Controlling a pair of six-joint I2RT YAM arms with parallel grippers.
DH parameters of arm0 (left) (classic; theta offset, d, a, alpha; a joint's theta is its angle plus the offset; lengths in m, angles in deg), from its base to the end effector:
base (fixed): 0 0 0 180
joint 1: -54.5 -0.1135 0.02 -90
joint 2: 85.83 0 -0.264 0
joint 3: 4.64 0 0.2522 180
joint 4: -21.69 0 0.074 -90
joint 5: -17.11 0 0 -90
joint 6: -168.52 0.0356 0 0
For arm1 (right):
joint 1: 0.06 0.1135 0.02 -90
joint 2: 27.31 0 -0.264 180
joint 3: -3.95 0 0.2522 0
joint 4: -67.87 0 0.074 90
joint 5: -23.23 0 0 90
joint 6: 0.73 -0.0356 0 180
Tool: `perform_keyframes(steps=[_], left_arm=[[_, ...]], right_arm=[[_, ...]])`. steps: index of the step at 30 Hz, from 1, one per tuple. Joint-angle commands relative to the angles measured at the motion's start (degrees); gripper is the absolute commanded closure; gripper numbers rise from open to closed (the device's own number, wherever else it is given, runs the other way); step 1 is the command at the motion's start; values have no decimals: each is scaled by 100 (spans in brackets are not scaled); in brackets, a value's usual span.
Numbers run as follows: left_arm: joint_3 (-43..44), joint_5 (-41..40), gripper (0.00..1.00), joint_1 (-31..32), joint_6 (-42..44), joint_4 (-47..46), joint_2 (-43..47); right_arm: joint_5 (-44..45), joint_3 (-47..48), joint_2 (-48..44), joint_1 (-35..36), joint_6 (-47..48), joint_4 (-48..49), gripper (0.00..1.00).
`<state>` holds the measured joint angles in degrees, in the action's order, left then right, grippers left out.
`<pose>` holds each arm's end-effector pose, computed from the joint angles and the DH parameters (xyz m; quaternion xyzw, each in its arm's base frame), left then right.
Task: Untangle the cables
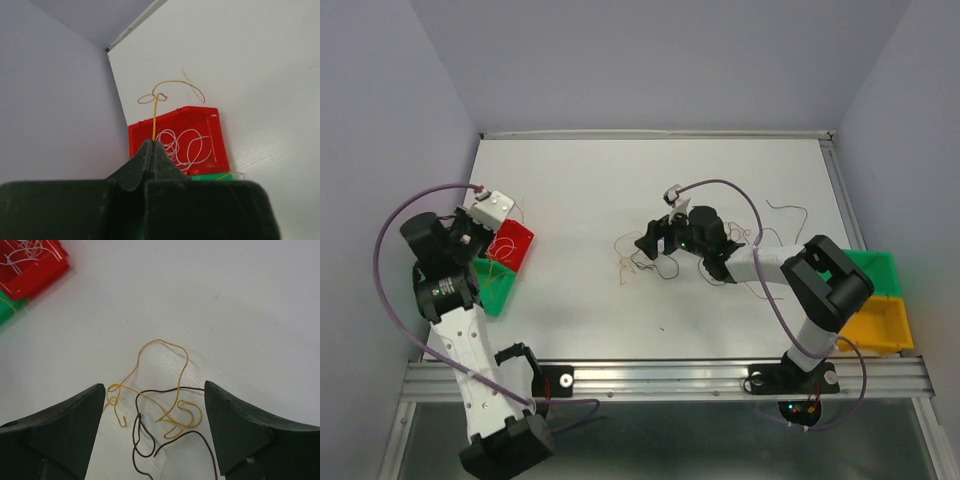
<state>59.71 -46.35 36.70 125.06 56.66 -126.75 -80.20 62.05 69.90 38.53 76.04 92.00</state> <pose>0.1530 0.0324 0.3655 0.3277 0.6943 0.1772 0.6157 0.2714 0.2271 0.1882 -0.2424 0.7530 0.3477 0.5034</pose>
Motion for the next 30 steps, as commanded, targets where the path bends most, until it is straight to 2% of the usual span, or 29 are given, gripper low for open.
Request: perform_keyframes(steps=[1, 4, 11, 19, 24, 30], left_arm=[[933, 2853, 100, -1971, 2071, 1730, -897], [1102, 2996, 100, -2297, 3032, 2560, -1223], [1199, 3234, 100, -3124, 4299, 3492, -1462], [1410, 3287, 100, -3387, 4592, 3776, -1787], [1445, 3261, 100, -3440, 4600, 3767, -1822], [1577, 3357, 100, -3449, 4662, 3925, -1691]], right_arm=[[182, 812, 517, -18, 93, -404, 15], [244, 1224, 903, 0, 128, -782, 15], [-71, 2121, 1598, 262, 478, -1598, 15], [-204, 2518, 1714, 772, 1085, -2434, 15], [331, 2668, 1775, 1010, 1523, -3172, 16], [982, 3054, 2126, 1291, 1850, -3771, 23]])
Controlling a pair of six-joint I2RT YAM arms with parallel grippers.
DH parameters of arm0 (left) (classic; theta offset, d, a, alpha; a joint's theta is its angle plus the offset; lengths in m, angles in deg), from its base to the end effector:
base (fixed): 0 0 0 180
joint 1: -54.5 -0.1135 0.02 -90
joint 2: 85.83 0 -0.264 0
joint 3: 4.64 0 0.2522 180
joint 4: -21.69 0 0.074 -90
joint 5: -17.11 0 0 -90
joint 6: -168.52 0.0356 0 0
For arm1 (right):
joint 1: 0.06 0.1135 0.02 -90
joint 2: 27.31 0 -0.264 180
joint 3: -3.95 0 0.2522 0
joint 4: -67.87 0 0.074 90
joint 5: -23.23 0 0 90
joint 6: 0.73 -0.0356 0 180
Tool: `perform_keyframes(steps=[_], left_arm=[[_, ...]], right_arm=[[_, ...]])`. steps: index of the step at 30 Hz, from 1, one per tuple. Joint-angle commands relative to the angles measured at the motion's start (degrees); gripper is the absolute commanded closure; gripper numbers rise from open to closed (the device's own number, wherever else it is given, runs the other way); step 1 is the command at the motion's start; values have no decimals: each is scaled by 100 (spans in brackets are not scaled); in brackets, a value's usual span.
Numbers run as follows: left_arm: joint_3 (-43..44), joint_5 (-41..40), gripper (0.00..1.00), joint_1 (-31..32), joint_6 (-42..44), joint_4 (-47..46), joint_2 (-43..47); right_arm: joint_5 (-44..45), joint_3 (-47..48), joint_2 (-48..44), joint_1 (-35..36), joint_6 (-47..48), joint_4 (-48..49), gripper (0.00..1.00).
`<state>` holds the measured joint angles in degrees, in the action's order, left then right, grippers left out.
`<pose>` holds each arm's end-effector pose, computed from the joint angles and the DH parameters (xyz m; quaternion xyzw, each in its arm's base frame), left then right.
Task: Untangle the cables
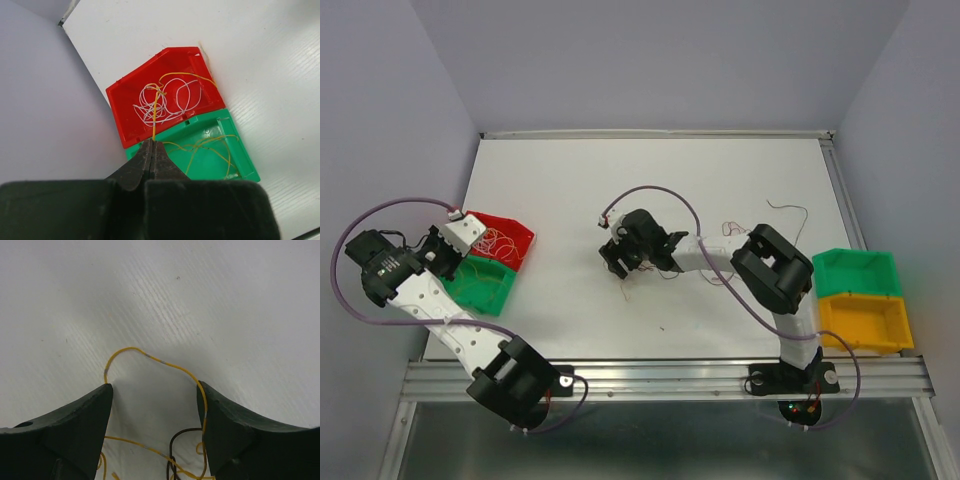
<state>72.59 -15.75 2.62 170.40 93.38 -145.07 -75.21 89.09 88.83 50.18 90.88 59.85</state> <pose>0.1347 0.1232 0.3430 0.4254 0.7333 0.1187 0.5170 0.2757 0.3395 0.1518 -0.4220 0.7958 0.2373 0.3638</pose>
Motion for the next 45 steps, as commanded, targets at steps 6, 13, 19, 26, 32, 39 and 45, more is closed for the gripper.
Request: perform_keyframes(steps=[6, 13, 19, 26, 32, 39, 45], left_arm=[[334, 289, 100, -51, -248, 114, 457], [-104, 77, 100, -103, -910, -686, 633], [-72, 139, 100, -199, 1003, 634, -14], [-124, 165, 100, -446, 1904, 640, -465], [69, 297, 100, -648, 1887, 605, -228], [466, -185, 100, -1307, -276, -985, 131], [-202, -599, 100, -1307, 321, -749, 624]], right_arm=[[327, 351, 164, 171, 419, -741, 84], [230, 79, -240, 162, 358, -293, 94], [168, -185, -478, 162, 253, 120, 94], [89, -238, -592, 171, 103, 463, 94], [150, -54, -461, 162, -81, 560, 94], [370, 78, -346, 170, -309, 648, 94], [476, -61, -434, 162, -512, 1060, 94]])
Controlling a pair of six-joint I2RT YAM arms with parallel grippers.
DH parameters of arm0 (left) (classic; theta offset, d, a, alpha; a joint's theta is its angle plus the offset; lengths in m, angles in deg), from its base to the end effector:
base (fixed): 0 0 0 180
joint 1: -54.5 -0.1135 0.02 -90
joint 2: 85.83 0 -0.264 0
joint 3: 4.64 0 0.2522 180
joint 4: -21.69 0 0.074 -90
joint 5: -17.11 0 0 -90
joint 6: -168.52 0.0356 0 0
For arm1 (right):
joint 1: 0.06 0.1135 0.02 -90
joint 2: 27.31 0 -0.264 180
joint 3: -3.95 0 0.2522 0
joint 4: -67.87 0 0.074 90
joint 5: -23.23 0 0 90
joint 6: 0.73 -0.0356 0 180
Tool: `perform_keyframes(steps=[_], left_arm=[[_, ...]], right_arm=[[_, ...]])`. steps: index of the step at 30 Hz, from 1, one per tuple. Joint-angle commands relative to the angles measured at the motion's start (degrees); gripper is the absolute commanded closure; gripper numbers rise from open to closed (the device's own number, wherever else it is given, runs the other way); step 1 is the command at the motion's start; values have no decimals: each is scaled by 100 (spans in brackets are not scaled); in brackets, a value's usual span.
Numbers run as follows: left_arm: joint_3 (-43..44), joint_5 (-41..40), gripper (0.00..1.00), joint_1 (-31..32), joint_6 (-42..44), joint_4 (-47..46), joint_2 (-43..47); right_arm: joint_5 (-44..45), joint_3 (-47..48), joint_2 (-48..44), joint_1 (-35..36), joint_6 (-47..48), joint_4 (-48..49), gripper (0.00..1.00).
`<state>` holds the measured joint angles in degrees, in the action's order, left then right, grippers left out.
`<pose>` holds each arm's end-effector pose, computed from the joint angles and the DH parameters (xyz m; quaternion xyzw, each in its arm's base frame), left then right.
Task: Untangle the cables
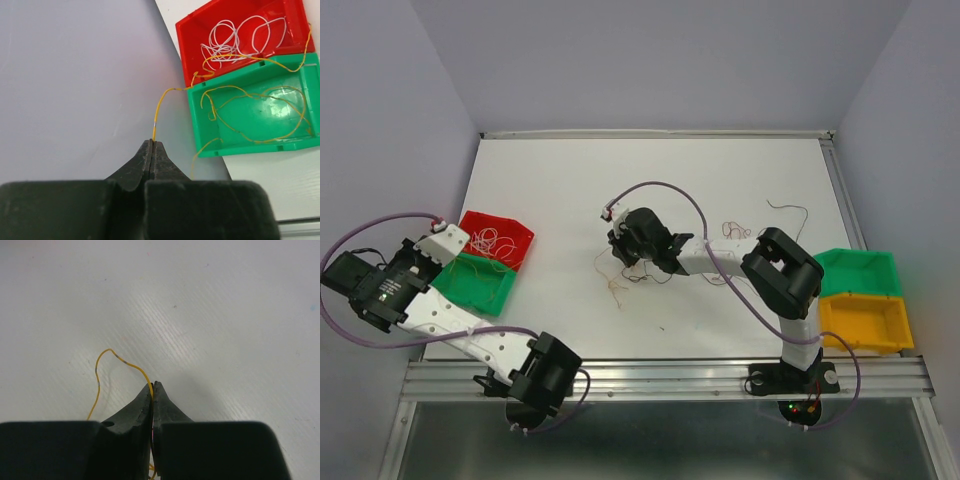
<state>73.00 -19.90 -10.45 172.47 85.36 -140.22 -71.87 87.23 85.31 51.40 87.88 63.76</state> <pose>0.0980 0.1426 0.3658 0.3845 0.7398 0.2948 0.4669 0.2671 0.3404 0.1733 -0.3914 0.7882 0.2457 0.4064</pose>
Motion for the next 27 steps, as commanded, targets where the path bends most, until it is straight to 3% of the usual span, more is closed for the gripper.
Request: perform_keyframes(steps=[1, 10, 20, 27], left_arm=[[-270, -175, 100, 0, 262, 158, 139], [107, -184, 100, 61, 1265, 1424, -581], [-428, -773, 100, 202, 1371, 1355, 77], [-324, -562, 100, 202, 528, 792, 596]], right_arm=[[133, 71, -126, 39, -239, 765, 94], [185, -122, -275, 39, -283, 890, 94], [203, -149, -302, 39, -301, 890, 94], [247, -237, -372, 39, -283, 907, 94]])
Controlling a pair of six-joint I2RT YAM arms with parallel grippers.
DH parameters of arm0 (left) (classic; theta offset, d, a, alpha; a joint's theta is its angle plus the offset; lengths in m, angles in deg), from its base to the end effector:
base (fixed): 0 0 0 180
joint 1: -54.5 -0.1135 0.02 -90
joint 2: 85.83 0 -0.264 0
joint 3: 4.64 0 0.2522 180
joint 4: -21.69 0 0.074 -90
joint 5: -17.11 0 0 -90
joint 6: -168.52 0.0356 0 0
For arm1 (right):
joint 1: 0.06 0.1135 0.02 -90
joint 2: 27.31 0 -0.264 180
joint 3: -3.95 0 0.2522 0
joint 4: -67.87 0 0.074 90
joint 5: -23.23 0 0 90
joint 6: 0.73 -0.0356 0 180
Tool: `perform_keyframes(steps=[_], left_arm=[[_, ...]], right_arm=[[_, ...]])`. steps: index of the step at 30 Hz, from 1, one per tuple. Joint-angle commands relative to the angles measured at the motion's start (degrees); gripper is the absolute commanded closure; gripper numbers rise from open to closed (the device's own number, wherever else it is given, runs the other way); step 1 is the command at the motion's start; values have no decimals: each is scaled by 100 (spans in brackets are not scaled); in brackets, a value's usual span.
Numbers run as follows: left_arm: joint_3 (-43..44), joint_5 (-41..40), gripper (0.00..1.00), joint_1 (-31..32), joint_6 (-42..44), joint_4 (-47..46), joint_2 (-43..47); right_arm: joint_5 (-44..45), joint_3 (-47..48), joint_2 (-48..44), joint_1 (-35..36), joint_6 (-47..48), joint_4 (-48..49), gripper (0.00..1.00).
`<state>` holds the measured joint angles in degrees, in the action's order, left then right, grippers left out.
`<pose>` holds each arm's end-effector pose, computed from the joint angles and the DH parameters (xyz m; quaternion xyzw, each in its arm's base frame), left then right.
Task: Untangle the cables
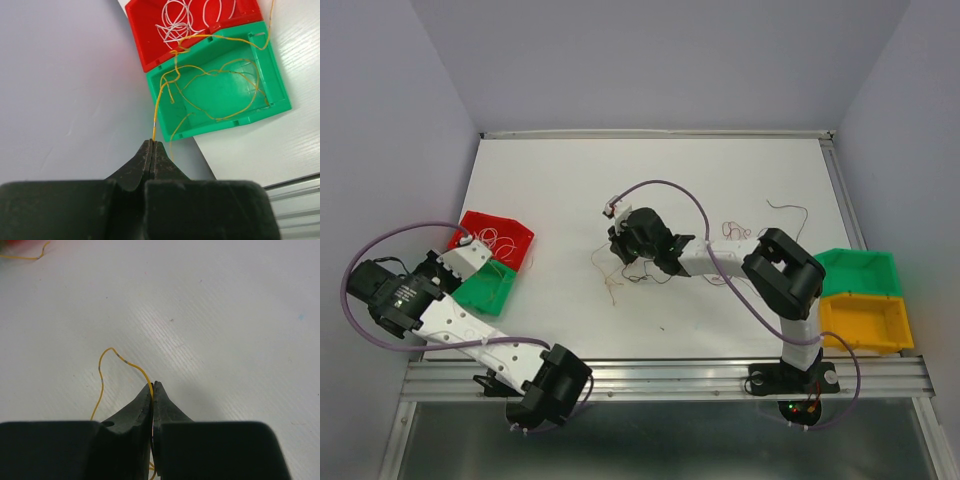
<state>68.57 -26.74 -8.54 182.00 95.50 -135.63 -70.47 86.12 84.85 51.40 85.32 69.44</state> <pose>0.0881 0.1166 0.3393 0.4238 0.7664 0.2662 0.4028 0.2688 0.3412 0.1798 -0.3610 0.7792 0.2624 0.4401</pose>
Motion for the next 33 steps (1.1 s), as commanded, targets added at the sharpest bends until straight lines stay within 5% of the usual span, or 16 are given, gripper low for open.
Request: perform_keyframes(steps=[1, 13, 19, 24, 33], left_arm=[[173, 105, 100, 12, -451, -161, 207], [-47, -265, 100, 90, -1067, -732, 182], [-81, -861, 100, 1100, -1804, -1108, -460], [-521, -1590, 100, 2075, -3061, -2339, -539], [-336, -2725, 100, 2859, -3879, -2964, -1962]], right_arm=[[133, -160, -361, 39, -19, 339, 94], [133, -213, -388, 39, -10, 365, 94], [107, -169, -361, 39, -36, 365, 94], [72, -134, -326, 39, -54, 365, 94], [98, -204, -388, 39, -19, 356, 94]])
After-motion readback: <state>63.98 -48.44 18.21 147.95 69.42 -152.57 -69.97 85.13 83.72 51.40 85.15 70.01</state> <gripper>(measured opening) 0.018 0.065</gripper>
